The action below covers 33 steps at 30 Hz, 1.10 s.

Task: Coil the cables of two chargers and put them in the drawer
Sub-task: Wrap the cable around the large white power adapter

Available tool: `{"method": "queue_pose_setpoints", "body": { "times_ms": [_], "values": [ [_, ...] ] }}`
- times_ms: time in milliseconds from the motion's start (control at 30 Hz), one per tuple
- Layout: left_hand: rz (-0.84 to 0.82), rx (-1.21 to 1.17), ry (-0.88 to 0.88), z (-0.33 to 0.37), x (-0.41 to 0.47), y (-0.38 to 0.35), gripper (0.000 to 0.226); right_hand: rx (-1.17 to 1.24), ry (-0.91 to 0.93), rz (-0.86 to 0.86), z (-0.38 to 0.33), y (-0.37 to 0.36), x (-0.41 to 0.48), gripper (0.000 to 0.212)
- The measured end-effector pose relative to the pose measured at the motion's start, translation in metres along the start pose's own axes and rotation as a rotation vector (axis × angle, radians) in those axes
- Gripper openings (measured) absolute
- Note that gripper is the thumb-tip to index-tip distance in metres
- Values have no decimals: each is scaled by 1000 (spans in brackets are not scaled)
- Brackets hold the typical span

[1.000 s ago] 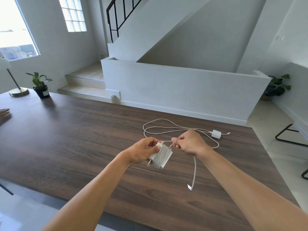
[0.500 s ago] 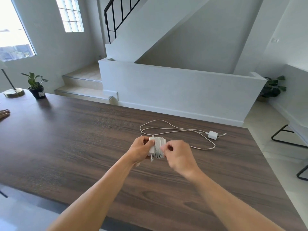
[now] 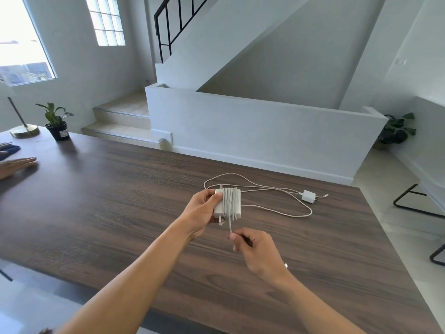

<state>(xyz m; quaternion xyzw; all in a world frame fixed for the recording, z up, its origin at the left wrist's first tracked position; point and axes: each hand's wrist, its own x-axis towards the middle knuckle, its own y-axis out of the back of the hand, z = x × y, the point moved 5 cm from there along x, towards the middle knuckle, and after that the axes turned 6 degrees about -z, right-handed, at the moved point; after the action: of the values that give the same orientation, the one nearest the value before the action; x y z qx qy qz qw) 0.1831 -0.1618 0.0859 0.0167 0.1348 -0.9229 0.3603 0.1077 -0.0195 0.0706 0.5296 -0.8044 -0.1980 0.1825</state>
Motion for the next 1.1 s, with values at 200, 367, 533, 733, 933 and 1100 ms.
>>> {"method": "queue_pose_setpoints", "body": {
  "times_ms": [200, 367, 533, 733, 933, 1100],
  "values": [
    [-271, 45, 25, -1, -16, -10, 29, -29, -96, -168, 14, -2, 6, 18],
    [-522, 463, -39, 0, -25, -19, 25, -384, -106, -411, 3, 32, 35, 14],
    [-577, 655, -3, -9, -30, -19, 27, -332, -232, -564, -17, 66, 57, 16],
    [-424, 654, 61, -5, -19, -10, 39, -638, -93, -274, -55, 55, 53, 27],
    [-305, 656, -103, 1, -16, -6, 29, -483, 38, 62, -54, 36, 18, 22],
    [-111, 728, -218, -3, -12, -6, 24, -121, -14, 233, -20, 34, 6, 13]
  ]
}}
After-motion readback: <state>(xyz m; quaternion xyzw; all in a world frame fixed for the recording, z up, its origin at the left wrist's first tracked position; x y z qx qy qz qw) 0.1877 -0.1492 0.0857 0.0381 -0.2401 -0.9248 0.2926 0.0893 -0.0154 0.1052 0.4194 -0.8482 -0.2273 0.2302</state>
